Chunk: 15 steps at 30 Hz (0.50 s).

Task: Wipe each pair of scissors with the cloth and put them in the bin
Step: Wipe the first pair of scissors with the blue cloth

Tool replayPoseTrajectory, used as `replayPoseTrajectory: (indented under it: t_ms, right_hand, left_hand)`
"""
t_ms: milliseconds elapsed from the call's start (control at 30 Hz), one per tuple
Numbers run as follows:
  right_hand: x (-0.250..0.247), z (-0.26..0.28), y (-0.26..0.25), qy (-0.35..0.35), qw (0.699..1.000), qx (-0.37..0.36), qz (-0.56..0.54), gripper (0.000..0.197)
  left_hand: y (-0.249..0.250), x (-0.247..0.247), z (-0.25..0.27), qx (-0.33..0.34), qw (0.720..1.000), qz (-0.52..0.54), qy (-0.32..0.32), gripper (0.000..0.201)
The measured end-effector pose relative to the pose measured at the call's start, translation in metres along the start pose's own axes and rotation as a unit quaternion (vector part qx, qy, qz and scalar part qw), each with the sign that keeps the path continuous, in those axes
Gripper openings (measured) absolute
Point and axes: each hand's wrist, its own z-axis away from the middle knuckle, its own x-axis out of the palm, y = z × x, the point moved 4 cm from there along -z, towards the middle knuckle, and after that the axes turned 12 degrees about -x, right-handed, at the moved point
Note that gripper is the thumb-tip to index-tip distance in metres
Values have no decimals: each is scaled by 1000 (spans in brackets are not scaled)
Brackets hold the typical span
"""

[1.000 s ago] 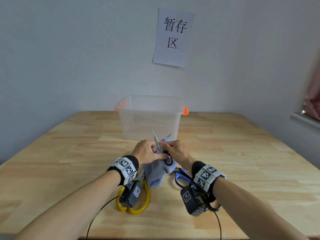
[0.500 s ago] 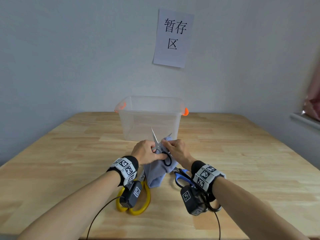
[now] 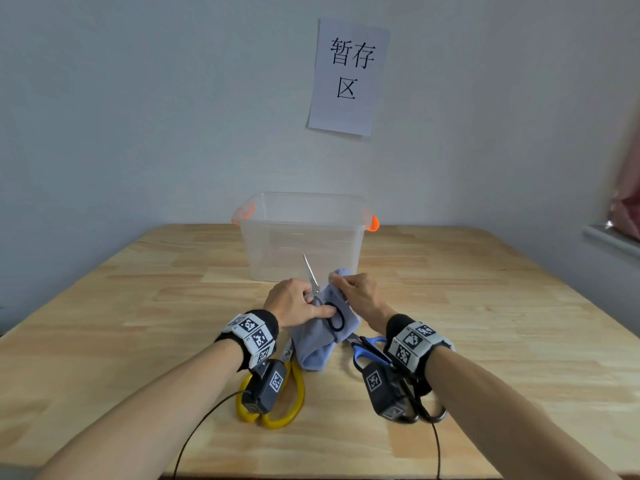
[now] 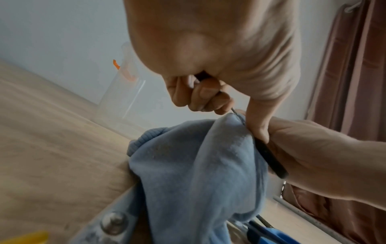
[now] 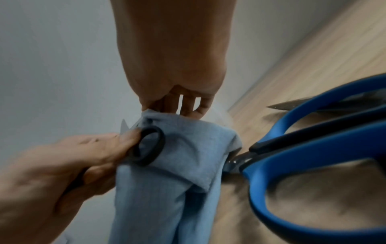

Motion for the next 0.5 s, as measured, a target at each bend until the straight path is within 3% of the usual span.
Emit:
replayPoseTrajectory:
  t_ms: [167, 267, 433, 500]
  right_hand:
    - [13, 8, -3, -61, 998, -13, 30, 52]
    - [2, 0, -1, -4, 1000, 7, -11, 50]
    - [11, 7, -7, -56, 998, -10, 12, 53]
    - [4, 2, -2, -19, 1000, 8, -18, 53]
  left_hand:
    - [-2, -1, -1, 5, 1000, -4, -11, 58]
    - [-1, -1, 1, 1, 1000, -2, 2, 58]
    - [-4, -1, -2, 5, 1000, 1, -10, 58]
    - [-2, -1, -1, 5, 1000, 2, -9, 59]
